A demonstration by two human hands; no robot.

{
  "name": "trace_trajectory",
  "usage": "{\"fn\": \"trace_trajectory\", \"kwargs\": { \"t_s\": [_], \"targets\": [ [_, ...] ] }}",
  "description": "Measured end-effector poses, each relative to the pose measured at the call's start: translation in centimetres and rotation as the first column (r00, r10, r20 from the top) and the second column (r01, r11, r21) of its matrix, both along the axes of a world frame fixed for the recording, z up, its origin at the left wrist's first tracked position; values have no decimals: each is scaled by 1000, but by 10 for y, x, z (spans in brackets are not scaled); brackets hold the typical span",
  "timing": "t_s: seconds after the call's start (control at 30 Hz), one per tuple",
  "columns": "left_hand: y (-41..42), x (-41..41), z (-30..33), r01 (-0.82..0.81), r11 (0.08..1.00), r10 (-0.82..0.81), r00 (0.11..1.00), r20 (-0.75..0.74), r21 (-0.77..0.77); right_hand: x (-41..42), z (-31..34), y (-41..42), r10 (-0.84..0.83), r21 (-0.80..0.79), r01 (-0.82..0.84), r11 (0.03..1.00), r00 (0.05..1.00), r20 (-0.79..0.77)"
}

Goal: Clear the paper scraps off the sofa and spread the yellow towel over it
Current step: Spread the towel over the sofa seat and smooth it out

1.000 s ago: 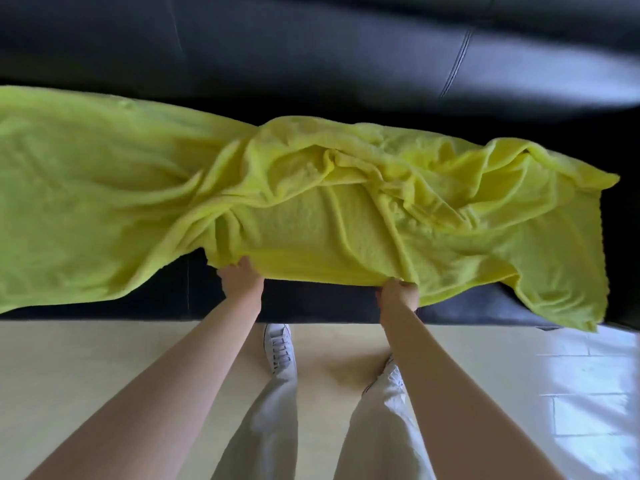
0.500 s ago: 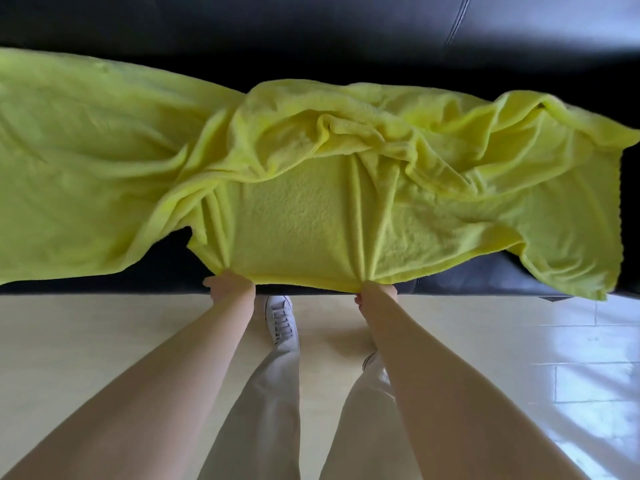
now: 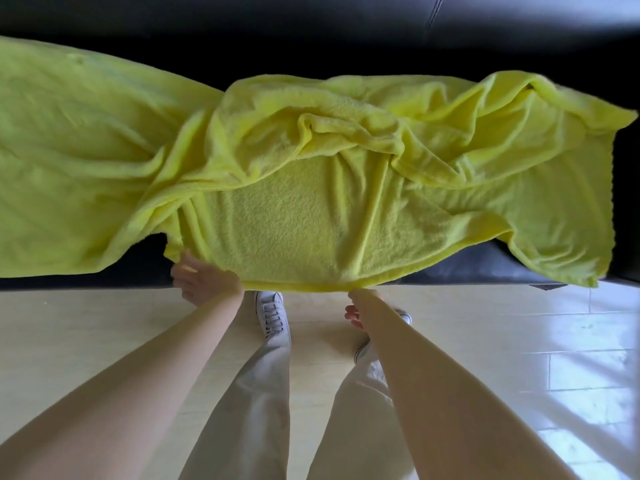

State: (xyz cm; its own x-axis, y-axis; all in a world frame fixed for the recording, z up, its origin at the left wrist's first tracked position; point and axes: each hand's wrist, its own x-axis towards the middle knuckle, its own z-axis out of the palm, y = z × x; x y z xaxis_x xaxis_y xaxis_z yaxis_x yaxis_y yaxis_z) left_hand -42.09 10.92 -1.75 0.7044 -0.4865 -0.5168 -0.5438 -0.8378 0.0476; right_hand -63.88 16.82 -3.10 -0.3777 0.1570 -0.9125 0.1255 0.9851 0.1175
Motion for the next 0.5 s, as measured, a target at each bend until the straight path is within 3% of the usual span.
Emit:
{"fn": "trace_trajectory", "kwargs": {
  "t_s": [0.07,0.2,0.4,0.5],
  "targets": [
    [12,-11,-4,348,923,-346,937,37,-162,-12,-5,3,-50,-30,49,998,997,-54],
    [20,-58,2,719,596,-755,654,56,-357,-52,-9,12,-185,-127,166,978,971,-155],
    [35,-167,8,879,166,-985,169,-33,-447,-147,-1,25,-311,-292,215,932,887,-341],
    [52,-231,6,887,-191,-980,-199,25,-420,-202,-3,26,-409,-385,282,879,861,-303]
  ]
}}
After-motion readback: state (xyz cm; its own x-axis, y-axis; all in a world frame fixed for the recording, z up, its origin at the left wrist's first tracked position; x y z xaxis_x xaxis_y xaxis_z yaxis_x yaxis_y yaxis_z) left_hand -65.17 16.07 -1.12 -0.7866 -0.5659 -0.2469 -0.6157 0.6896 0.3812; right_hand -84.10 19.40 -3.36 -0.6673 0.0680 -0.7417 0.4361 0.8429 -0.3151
